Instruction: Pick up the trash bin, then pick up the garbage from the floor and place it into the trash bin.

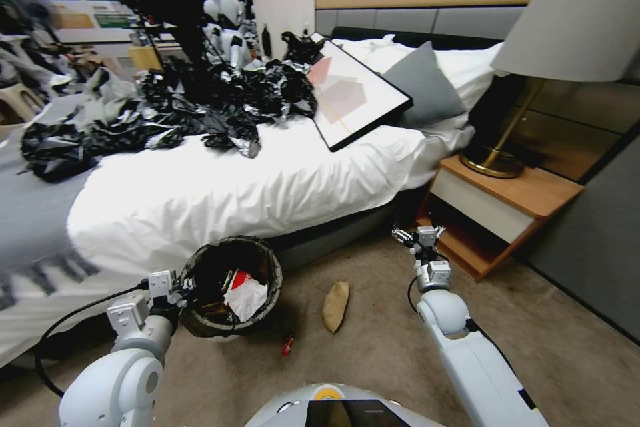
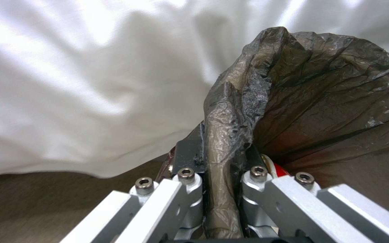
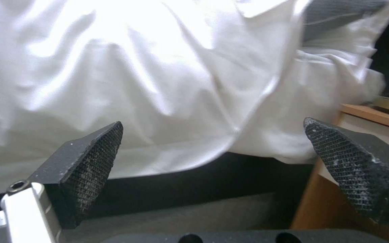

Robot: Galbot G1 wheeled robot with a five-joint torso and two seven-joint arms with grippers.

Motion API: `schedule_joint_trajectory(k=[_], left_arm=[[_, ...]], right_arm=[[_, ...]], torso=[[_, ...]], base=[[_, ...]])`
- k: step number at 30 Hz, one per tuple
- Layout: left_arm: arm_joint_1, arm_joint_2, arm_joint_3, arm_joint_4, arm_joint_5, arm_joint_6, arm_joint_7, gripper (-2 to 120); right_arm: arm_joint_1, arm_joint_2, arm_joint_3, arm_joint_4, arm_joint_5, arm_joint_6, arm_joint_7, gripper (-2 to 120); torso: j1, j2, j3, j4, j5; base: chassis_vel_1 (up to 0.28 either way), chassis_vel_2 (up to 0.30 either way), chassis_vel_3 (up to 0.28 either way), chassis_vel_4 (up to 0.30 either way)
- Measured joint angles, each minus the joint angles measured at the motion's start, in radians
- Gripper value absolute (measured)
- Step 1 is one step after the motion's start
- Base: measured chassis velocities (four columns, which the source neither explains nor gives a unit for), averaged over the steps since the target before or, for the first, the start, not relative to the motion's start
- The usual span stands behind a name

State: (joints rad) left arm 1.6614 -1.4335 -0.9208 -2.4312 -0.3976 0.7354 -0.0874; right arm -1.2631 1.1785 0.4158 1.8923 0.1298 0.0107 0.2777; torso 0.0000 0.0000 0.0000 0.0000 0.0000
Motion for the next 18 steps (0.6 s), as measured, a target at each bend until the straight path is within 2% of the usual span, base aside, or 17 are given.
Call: schedule_joint_trajectory(k=[10, 15, 17, 18], left_arm=[[0.003, -0.004, -0.004, -0.002, 0.004, 0.0, 0.003, 4], [0.011, -0.004, -0.006, -0.002, 0.034, 0.0, 0.016, 4], [0.012, -0.006, -0.005, -0.007, 0.042, 0.0, 0.016, 4], [0.012, -0.006, -0.005, -0.007, 0.042, 0.0, 0.016, 4]], right_arm=[[-0.007, -0.009, -0.008, 0.013, 0.007, -0.011, 0.007, 100], [0.037, -0.059, -0.07, 0.034, 0.115, -0.127, 0.065, 100], [0.126, -0.129, -0.169, 0.03, 0.263, -0.276, 0.129, 100], [0.126, -0.129, -0.169, 0.03, 0.263, -0.276, 0.129, 100]], torso=[[0.0, 0.0, 0.0, 0.0, 0.0001], [0.0, 0.0, 0.0, 0.0, 0.0001], [0.0, 0.0, 0.0, -0.0007, 0.0], [0.0, 0.0, 0.0, -0.0007, 0.0]], base=[[0.071, 0.063, 0.062, 0.065], [0.022, 0.023, 0.012, 0.015], [0.0, 0.0, 0.0, 0.0], [0.0, 0.0, 0.0, 0.0]])
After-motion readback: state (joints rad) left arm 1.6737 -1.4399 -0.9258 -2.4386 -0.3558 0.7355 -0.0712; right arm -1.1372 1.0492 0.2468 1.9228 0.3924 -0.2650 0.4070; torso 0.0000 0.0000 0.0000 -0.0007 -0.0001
